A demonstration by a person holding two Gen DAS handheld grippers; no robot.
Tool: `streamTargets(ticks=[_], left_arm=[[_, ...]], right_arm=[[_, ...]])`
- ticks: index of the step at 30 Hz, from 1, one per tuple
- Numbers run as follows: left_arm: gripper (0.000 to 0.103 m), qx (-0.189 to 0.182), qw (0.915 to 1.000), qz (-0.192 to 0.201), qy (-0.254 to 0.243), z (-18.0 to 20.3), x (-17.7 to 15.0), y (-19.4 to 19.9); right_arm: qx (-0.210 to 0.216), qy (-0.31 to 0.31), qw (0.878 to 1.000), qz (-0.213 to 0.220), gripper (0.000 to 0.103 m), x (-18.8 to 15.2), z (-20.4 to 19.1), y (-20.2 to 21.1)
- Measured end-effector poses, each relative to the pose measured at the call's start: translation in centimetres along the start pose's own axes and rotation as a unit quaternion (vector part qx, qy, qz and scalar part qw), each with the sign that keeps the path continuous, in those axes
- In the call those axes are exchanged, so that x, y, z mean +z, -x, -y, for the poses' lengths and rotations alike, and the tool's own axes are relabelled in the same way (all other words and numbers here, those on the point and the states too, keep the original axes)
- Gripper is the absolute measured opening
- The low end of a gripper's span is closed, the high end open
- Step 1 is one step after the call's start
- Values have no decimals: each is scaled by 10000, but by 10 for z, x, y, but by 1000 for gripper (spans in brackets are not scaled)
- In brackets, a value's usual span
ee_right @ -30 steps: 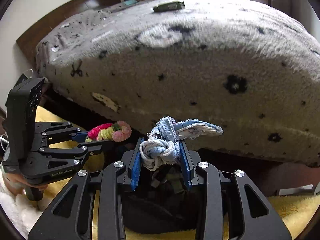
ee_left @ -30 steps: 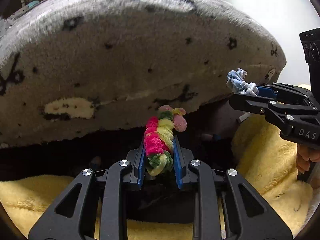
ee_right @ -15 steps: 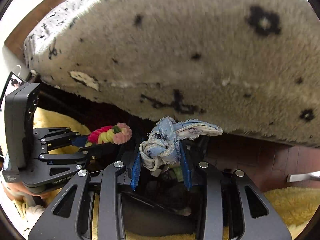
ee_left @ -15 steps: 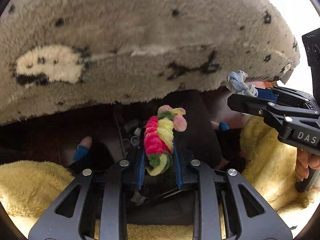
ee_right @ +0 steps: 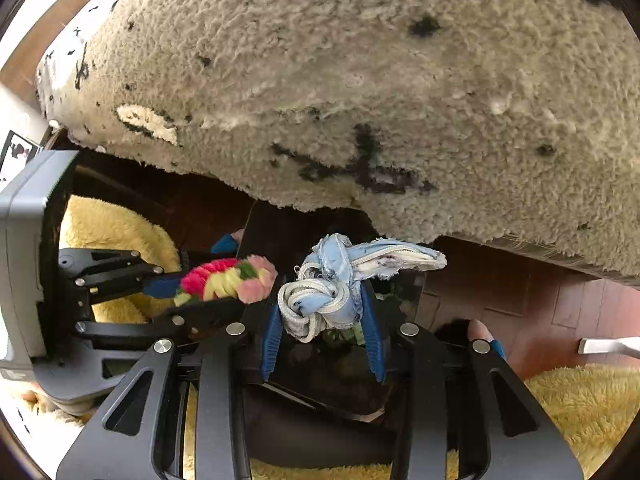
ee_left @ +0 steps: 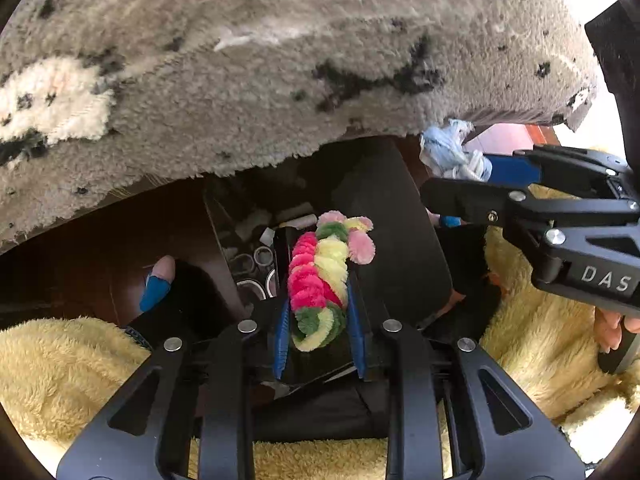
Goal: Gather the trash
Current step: 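Open both grippers over the bin to drop the pipe cleaner and cloth, then raise both tools back over the bed toward the wipe pack and bottle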
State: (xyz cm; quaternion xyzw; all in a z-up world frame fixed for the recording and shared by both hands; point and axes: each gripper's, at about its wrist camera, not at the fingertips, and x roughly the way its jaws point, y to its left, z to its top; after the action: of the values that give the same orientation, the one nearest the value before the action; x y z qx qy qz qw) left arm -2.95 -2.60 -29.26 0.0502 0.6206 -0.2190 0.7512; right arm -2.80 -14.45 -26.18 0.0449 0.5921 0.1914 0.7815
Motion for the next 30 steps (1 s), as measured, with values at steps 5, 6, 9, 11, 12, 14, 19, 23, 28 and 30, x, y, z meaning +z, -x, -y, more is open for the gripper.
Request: streamTargets(ticks=[5, 6, 9, 11, 12, 14, 19, 23, 28, 30], left_arm=[[28, 5, 10000, 2, 73, -1, 2, -6], [31, 1, 10000, -5, 84, 0, 2, -6], [43, -17, 9999, 7, 124, -3, 1, -7], [48, -29, 9999, 31, 160, -7, 2, -7], [50, -22, 9998, 45, 173, -10, 2, -8], [53, -5, 9998, 83, 192, -11, 2, -6], [62, 43, 9996, 157, 240, -12, 3, 3], [63, 74, 9994, 232, 263, -14, 4, 10], [65, 203, 9985, 438, 266, -10, 7, 32], [66, 290, 9979, 536, 211, -8, 8, 42]], right_arm=[[73, -80, 9999, 47, 46, 3, 5, 4], [122, -138, 9998, 57, 47, 3, 7, 5], [101, -257, 9995, 133, 57, 7, 15, 11], [133, -324, 9992, 179, 63, 10, 23, 18], [128, -348, 9991, 215, 63, 10, 24, 20], [94, -401, 9988, 270, 66, 11, 26, 23], [-33, -548, 9977, 401, 77, 10, 39, 33], [-87, -573, 9974, 432, 81, 9, 40, 38], [-39, -616, 9969, 488, 81, 10, 43, 46], [-6, -641, 9963, 569, 81, 12, 45, 53]])
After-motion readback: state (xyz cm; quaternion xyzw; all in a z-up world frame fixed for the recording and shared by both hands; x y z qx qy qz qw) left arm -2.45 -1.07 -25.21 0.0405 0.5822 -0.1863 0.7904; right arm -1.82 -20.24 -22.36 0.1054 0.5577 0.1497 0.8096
